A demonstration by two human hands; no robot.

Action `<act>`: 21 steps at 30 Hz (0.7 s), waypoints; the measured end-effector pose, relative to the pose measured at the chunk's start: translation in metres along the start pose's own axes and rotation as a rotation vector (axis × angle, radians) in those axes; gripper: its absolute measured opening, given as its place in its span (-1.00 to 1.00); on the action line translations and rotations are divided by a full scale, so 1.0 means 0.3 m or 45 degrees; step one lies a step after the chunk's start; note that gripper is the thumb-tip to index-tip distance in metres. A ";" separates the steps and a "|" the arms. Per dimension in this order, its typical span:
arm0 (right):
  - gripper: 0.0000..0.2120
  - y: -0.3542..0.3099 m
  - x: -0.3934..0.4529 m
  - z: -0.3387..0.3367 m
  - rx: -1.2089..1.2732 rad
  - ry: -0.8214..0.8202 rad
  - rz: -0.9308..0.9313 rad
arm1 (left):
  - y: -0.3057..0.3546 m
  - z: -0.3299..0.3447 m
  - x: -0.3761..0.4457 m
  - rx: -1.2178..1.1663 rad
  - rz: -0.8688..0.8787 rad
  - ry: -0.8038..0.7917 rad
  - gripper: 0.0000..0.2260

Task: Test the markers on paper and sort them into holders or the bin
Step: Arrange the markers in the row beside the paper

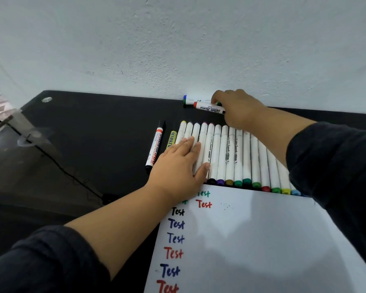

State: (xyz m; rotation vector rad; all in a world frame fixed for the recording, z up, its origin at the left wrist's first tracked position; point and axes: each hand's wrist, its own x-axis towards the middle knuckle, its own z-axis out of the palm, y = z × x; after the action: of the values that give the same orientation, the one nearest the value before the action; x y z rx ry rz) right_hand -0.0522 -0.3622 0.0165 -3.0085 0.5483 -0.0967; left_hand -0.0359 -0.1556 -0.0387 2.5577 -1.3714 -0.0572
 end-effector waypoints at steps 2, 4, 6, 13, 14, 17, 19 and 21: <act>-0.50 -0.004 -0.029 -0.025 0.053 -0.003 0.013 | 0.004 -0.003 -0.002 0.000 -0.019 -0.015 -0.47; -0.54 -0.012 -0.068 -0.056 0.080 -0.034 0.021 | 0.009 -0.009 -0.007 0.002 -0.030 -0.015 -0.47; -0.60 -0.028 -0.113 -0.088 0.087 -0.083 0.026 | 0.015 -0.018 -0.011 0.025 -0.022 -0.032 -0.47; -0.79 -0.084 -0.277 -0.190 0.426 -0.237 0.181 | 0.069 -0.090 -0.049 0.020 0.019 -0.068 -0.42; -0.82 -0.095 -0.298 -0.200 0.523 -0.227 0.207 | 0.083 -0.107 -0.067 -0.033 0.035 -0.066 -0.42; -0.89 -0.145 -0.360 -0.230 0.786 -0.186 0.266 | 0.131 -0.157 -0.143 -0.282 -0.016 -0.104 -0.41; -0.89 -0.188 -0.401 -0.243 0.897 -0.169 0.287 | 0.159 -0.184 -0.205 -0.509 -0.122 -0.142 -0.42; -0.93 -0.235 -0.440 -0.251 0.996 -0.159 0.305 | 0.178 -0.204 -0.265 -0.784 -0.215 -0.177 -0.47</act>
State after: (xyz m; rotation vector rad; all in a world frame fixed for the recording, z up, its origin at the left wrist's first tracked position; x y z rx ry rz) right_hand -0.1566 -0.2550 0.0917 -2.1629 0.6599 -0.0818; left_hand -0.1149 -0.1069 0.0267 2.1569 -0.9714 -0.5971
